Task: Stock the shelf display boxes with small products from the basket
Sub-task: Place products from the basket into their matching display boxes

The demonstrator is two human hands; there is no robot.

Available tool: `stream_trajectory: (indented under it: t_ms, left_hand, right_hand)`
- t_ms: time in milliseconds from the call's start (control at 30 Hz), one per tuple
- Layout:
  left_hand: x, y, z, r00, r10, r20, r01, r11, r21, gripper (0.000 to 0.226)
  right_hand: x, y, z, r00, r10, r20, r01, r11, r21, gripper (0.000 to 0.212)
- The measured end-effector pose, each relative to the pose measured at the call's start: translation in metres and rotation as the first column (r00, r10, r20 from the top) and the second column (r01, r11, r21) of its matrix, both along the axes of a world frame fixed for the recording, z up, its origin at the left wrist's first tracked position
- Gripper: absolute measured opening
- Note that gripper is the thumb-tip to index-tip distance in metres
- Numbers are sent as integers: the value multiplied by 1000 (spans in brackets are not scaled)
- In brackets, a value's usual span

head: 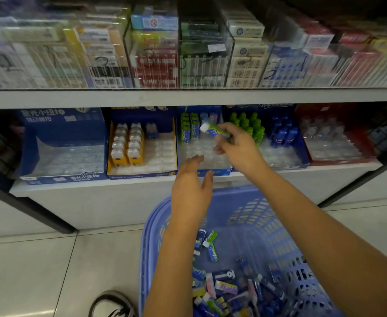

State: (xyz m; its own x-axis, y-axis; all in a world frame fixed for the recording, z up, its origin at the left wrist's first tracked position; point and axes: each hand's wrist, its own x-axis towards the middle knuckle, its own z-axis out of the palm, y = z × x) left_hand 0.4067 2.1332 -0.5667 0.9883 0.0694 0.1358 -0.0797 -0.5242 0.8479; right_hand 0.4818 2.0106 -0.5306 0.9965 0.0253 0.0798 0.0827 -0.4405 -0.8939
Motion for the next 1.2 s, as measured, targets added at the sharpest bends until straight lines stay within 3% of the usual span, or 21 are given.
stream_trajectory:
  t_ms: [100, 200, 333, 633, 1067, 1133, 1200]
  left_hand:
    - [2, 1, -5, 994, -72, -83, 89, 969, 231, 50]
    - [2, 1, -8, 994, -71, -88, 92, 961, 262, 52]
    - [4, 3, -7, 993, -74, -95, 96, 960, 262, 52]
    - [6, 4, -7, 991, -83, -107, 107, 964, 244, 54]
    - [2, 5, 0, 993, -89, -73, 102, 973, 209, 45]
    - [-4, 4, 4, 999, -32, 28, 29, 993, 117, 29]
    - [-7, 0, 1, 999, -44, 20, 42, 994, 96, 28]
  right_hand:
    - [23, 0, 6, 981, 55, 183, 22, 918, -396, 27]
    - [41, 8, 14, 977, 113, 181, -8, 867, -499, 26]
    - [55, 17, 17, 970, 206, 129, -108, 840, -531, 30]
    - [61, 19, 4, 974, 171, 150, -86, 886, -455, 22]
    - [46, 20, 7, 978, 197, 74, -103, 754, -649, 36]
    - [21, 7, 11, 979, 172, 106, -81, 815, -574, 32]
    - [-14, -15, 5, 988, 144, 47, -107, 884, -455, 18]
